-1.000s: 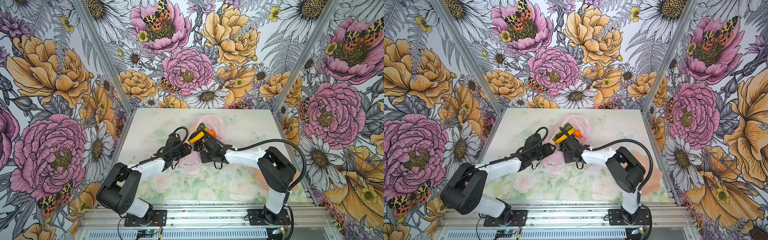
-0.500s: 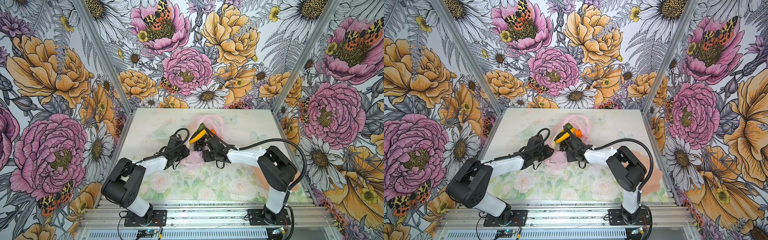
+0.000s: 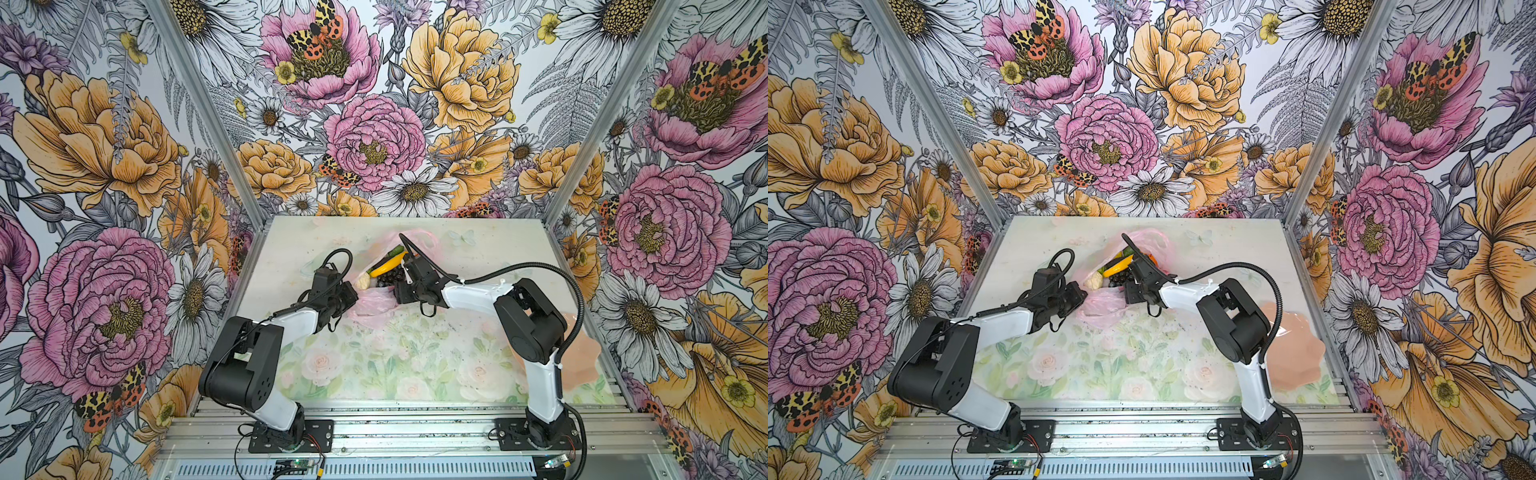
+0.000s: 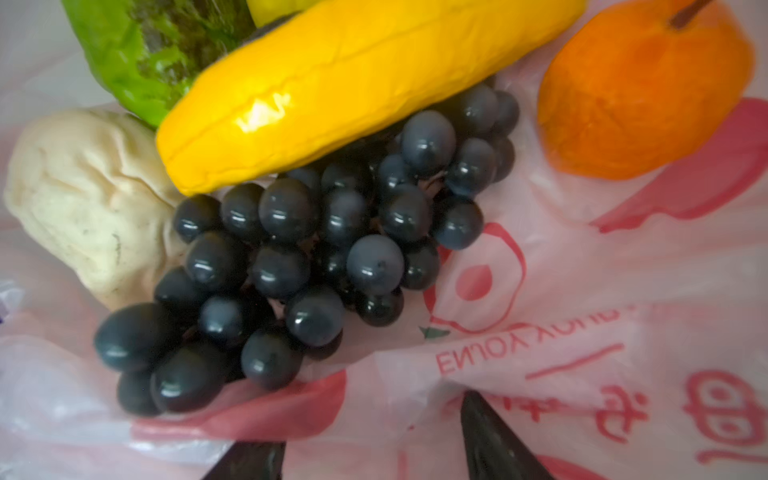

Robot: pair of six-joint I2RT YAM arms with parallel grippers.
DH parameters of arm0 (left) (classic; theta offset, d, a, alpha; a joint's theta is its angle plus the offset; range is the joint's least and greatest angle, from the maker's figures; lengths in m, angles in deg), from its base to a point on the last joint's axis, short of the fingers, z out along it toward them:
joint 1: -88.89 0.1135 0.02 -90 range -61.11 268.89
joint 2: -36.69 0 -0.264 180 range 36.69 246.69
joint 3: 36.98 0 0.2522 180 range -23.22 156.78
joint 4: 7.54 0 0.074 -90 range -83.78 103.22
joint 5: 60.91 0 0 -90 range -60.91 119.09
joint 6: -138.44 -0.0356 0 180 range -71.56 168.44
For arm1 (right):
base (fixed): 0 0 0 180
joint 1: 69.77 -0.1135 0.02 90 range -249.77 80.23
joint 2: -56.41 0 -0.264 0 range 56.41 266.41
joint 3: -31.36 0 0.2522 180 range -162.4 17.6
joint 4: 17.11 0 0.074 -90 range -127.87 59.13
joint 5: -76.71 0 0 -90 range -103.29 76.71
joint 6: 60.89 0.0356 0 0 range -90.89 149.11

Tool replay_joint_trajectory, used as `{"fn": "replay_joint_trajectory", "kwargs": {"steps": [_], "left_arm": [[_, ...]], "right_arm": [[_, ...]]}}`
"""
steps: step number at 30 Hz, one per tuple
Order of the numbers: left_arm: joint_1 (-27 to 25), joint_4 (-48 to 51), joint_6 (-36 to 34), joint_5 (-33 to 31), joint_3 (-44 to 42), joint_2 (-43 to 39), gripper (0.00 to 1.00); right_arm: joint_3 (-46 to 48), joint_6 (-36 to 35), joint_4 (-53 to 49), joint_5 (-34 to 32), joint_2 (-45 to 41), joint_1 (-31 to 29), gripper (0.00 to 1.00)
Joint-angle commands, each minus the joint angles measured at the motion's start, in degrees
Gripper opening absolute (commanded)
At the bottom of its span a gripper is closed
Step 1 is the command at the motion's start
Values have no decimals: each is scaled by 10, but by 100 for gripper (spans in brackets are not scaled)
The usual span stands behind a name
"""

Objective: Take the fake fruits out of the plastic bag

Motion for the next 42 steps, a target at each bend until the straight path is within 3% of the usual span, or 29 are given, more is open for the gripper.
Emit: {"fn": "replay_joint_trajectory", "kwargs": {"steps": [1,10,18,25,35,38,39,42], "left_arm": [[-6,10,-35,10,27,-6,0],[-44,57,-80,-9,54,13,0],[-50,83,-125,-34,68,14,0],[-54,81,-150,-46,71,21,0],[-18,69,-198,-80,79,12,0],[0,57,-203,-77,71,3,0],[2,55,-206,-76,71,0,0],[0,42,-213,-69,65,-1,0]], "right_arm": [[14,-10,9,-3,-23,-12,68],[130,-5,9,-13,-125,-23,71],[169,27,0,21,-237,18,81],[184,50,-116,-14,-344,87,80],[193,93,-334,-130,-457,180,80],[212,113,-364,-127,-483,215,84],[219,118,-370,-125,-488,223,92],[237,131,-385,-135,-491,234,94]]}}
